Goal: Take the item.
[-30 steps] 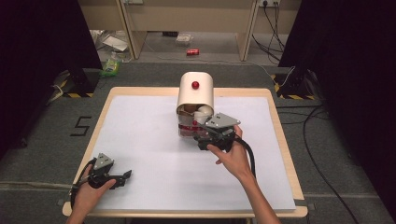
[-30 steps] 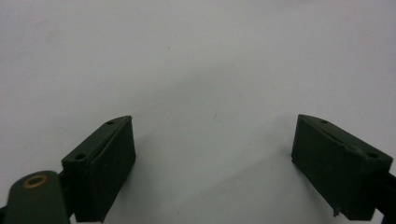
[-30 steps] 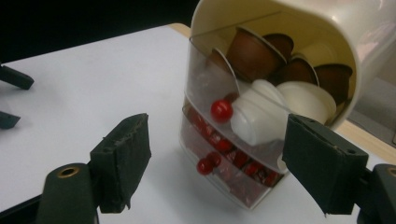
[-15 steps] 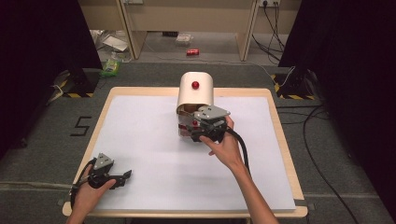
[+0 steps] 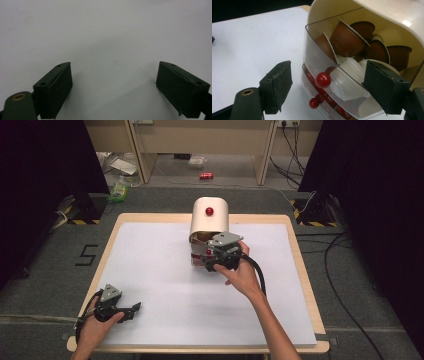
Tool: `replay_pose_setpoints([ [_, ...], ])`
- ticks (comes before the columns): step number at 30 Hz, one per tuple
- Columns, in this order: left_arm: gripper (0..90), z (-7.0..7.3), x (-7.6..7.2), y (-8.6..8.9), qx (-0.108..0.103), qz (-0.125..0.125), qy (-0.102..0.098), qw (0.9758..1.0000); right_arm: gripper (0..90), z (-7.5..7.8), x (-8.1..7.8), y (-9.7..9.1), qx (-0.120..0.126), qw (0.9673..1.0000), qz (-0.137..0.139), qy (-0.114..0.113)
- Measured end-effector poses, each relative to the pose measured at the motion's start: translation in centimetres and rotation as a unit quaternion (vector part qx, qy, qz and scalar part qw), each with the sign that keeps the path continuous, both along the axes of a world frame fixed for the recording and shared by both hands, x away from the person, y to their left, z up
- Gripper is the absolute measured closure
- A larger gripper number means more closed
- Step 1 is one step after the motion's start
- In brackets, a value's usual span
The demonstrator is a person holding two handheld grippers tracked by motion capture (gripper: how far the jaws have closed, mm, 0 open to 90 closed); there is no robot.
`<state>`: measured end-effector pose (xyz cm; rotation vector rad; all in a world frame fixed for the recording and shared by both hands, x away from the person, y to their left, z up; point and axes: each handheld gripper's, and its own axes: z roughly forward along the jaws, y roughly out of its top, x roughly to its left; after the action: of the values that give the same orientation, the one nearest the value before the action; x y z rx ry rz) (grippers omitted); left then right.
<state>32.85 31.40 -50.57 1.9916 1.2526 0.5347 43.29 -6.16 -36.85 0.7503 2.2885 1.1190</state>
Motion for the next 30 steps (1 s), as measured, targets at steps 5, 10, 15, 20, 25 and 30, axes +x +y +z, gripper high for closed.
replay_pose_setpoints([
  [5,12.8,0.0,0.0,0.0,0.001,0.000,0.000,1.0000,23.2,0.1,-0.6,-0.1,-0.007,0.9999,0.010,0.004],
  [10,12.8,0.0,0.0,0.0,0.000,0.000,0.000,1.0000,23.9,0.2,-1.8,-0.3,-0.007,0.9996,0.023,0.011],
  [15,12.8,0.0,0.0,0.0,0.000,0.000,-0.001,1.0000,24.3,-0.1,-3.2,-0.7,0.005,0.9994,0.031,0.011],
  [20,12.8,0.0,0.0,0.0,0.001,0.000,-0.001,1.0000,24.4,-0.1,-3.9,-0.8,0.005,0.9994,0.034,0.002],
  [25,12.8,0.0,0.0,0.0,0.001,0.000,0.000,1.0000,24.5,-0.1,-4.5,-0.9,0.003,0.9993,0.036,0.002],
  [30,12.8,0.0,0.0,0.0,0.001,0.000,-0.001,1.0000,24.4,-0.2,-4.9,-0.9,-0.001,0.9992,0.040,0.003],
])
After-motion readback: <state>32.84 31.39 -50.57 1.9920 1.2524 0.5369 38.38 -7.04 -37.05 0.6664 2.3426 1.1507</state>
